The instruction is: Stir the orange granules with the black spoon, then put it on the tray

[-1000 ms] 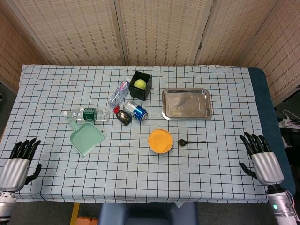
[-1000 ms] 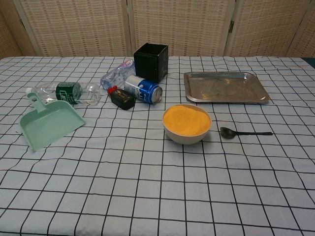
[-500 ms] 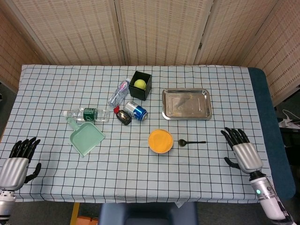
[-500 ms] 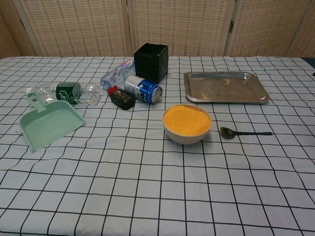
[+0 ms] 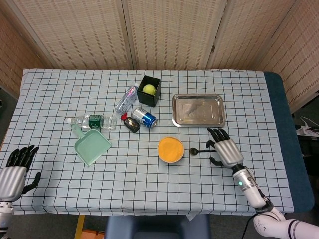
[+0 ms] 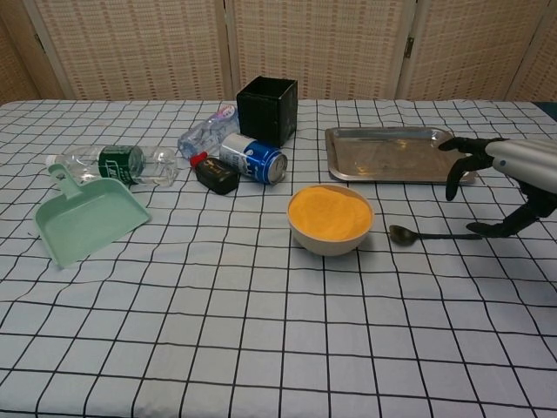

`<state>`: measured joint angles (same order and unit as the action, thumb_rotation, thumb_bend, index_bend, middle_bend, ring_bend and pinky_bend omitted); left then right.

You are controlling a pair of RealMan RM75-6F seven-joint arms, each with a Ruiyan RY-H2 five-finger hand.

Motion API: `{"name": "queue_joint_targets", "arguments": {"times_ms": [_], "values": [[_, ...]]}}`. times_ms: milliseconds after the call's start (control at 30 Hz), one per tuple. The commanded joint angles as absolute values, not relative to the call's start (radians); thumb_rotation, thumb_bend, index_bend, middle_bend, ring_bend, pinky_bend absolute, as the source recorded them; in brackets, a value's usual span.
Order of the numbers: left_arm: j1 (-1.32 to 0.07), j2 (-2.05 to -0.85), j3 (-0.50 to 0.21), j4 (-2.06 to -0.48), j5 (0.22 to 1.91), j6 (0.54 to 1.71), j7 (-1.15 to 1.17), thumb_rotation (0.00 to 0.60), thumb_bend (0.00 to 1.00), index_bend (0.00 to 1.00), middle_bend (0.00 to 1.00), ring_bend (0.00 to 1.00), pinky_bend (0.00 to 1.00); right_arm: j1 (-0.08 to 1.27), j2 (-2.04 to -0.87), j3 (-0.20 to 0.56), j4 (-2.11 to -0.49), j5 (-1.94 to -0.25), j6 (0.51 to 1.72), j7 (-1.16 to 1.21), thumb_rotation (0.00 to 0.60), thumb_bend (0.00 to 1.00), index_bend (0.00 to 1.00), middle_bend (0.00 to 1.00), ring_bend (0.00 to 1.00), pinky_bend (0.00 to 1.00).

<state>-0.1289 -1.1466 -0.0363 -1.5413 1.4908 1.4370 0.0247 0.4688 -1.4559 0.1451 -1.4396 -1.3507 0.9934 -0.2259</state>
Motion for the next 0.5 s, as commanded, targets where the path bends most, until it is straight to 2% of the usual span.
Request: {"name": "queue_joint_targets", "arguments": {"times_ms": [33,267,500], "values": [[-0.129,-1.144,-0.035,-1.542,1.491,1.434,0.018,0.6,0.45,0.0,0.01,0.0,0.04,0.493,-1.501,0.151,-1.398,-1.315,0.974,-0.262,0.6,0.24,0.42,0.0,0.0,0.0],[-0.13,-1.138,-0.034,-1.54,1.497,1.436,0.0,0.6,0.45,0.0,0.01,0.0,0.04,0.526,-1.577,0.151,-1.322,-1.292,0.962,-0.282,0.6,0.31,0.43,0.0,0.0,0.0],[-0.127,-1.135,-0.033,-1.537,1.496,1.439,-0.01,0.6,0.45,0.0,0.01,0.0,0.04,0.547,-1.636,0.144,-1.255,-1.285,0.967,-0.31,0.6,0.32,0.44,0.0,0.0,0.0]]}}
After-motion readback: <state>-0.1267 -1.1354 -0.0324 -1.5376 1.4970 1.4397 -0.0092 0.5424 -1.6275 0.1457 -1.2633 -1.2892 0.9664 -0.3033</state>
